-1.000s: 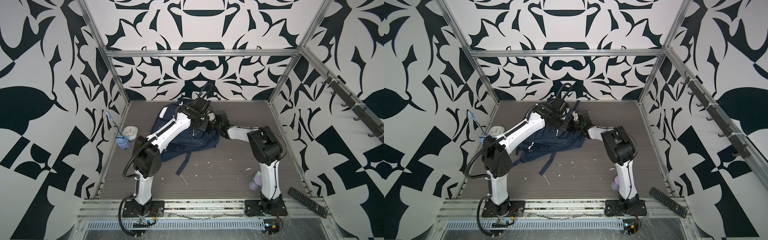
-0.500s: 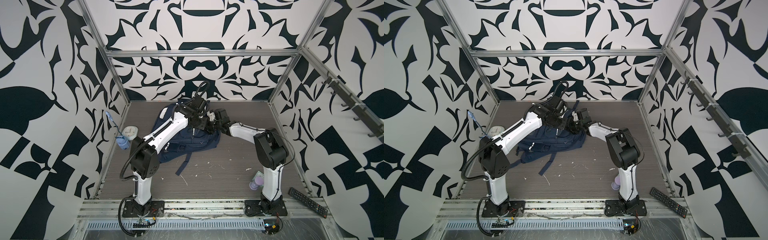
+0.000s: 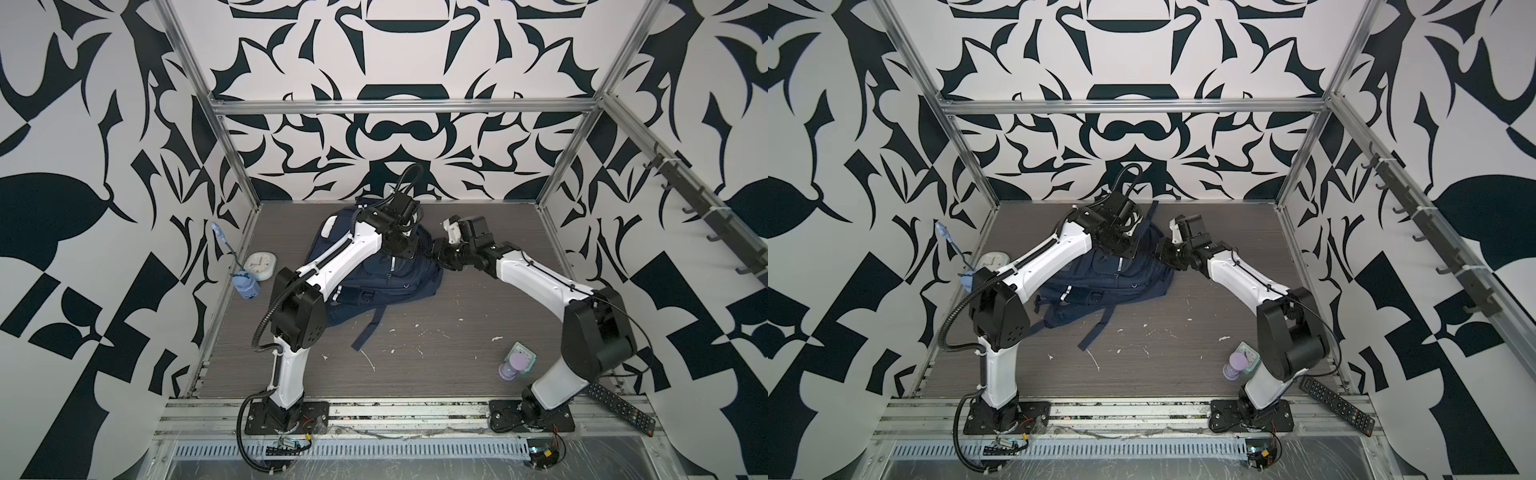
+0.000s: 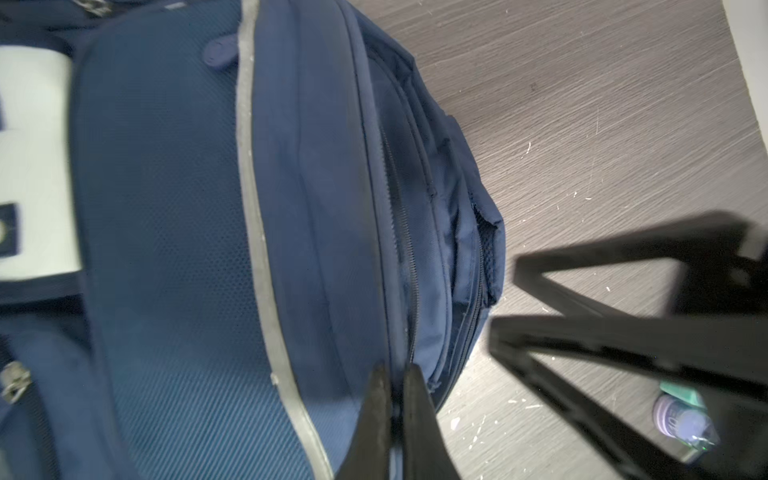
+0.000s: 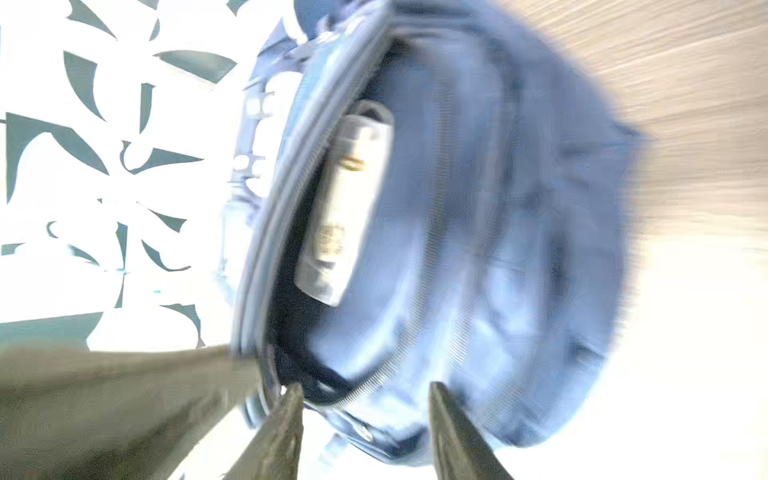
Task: Pack the student bag
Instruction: 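Open the right gripper and lift it out of the pocket, then grasp the pocket zipper pull with the right gripper while the left holds the pocket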
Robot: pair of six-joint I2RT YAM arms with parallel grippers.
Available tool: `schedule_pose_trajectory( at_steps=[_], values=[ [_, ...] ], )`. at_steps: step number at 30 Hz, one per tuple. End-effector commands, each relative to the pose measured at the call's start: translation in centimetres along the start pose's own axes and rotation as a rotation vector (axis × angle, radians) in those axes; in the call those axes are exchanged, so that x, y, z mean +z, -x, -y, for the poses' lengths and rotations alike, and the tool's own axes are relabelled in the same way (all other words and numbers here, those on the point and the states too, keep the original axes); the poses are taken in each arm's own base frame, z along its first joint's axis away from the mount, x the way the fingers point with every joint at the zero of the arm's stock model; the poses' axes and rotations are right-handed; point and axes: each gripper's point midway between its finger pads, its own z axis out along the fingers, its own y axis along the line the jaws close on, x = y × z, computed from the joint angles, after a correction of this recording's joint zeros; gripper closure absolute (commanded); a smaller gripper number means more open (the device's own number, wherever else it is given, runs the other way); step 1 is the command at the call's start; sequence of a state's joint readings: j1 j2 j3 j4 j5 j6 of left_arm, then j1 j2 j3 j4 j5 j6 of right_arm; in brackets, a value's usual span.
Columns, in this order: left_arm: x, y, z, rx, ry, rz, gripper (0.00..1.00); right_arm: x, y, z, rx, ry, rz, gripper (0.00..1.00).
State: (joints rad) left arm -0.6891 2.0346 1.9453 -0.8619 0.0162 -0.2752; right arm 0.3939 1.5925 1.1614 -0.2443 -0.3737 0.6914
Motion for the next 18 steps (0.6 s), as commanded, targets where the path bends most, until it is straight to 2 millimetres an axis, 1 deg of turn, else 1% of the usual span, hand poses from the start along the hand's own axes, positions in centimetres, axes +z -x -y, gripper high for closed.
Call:
schedule_pose_trajectory(
  at_steps=[1,3,4,6,8,9,12,13,14,16,18],
  values=[
    [1.1,1.8,2.7,0.016,-0.077,0.039,1.0,-2.3,-1.2,1.7,-0.065,-0.099,0.023,0.52],
    [2.3,1.9,3.5,0.027,-0.087,0.025,0.99,-3.1,-1.9,2.0,-0.073,-0.106,0.031,0.53],
    [2.9,1.4,3.8,0.024,-0.087,-0.002,0.99,-3.5,-2.3,2.2,-0.079,-0.107,0.035,0.53],
    [3.9,1.2,4.4,0.024,-0.1,-0.024,0.97,-3.9,-3.0,2.4,-0.086,-0.108,0.042,0.54],
    [4.5,0.9,5.0,0.025,-0.109,-0.041,0.94,-4.2,-3.6,2.5,-0.098,-0.111,0.041,0.54],
    [4.7,0.7,5.1,0.028,-0.113,-0.046,0.91,-4.2,-3.9,2.5,-0.105,-0.113,0.039,0.54],
    [4.2,0.3,5.0,0.029,-0.111,-0.048,0.69,-4.0,-4.9,2.1,-0.144,-0.121,0.031,0.53],
    [3.8,0.2,4.8,0.032,-0.103,-0.04,0.61,-3.8,-5.2,2.0,-0.158,-0.125,0.026,0.53],
    [3.4,0.1,4.4,0.03,-0.097,-0.034,0.55,-3.6,-5.5,1.6,-0.176,-0.124,0.02,0.52],
    [2.4,-0.4,3.6,0.018,-0.093,-0.032,0.49,-2.9,-6.1,1.1,-0.207,-0.13,0.009,0.52],
    [1.2,-0.2,2.7,-0.006,-0.105,0.0,0.46,-2.3,-6.5,0.3,-0.238,-0.13,0.0,0.53]
  ],
)
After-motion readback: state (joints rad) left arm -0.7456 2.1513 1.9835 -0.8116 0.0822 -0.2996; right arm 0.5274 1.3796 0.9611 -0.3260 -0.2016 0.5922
